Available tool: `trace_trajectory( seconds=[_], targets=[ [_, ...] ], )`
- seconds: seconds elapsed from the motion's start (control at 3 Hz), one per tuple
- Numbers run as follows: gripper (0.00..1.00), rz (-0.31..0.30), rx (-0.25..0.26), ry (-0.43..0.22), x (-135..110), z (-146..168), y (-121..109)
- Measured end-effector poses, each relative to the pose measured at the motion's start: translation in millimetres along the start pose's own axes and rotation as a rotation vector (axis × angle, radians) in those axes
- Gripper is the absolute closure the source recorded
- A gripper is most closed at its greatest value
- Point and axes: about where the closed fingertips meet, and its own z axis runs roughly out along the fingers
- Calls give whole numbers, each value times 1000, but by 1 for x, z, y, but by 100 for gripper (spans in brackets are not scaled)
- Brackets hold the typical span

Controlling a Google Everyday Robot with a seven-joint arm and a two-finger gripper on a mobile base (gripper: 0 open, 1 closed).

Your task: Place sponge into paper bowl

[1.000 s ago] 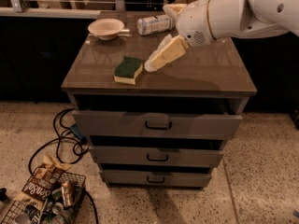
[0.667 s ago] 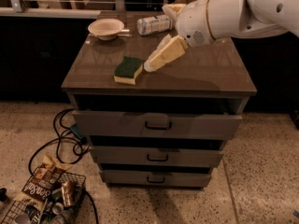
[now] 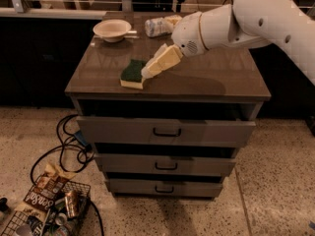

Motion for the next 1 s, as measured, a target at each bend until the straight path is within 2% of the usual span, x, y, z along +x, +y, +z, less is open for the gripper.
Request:
trace_trajectory(
  seconds=[0.67,1.0],
  targets=[
    [0,64,-56,7,40,52,-4],
    [0,110,-104,-4,61,78,0]
  ],
)
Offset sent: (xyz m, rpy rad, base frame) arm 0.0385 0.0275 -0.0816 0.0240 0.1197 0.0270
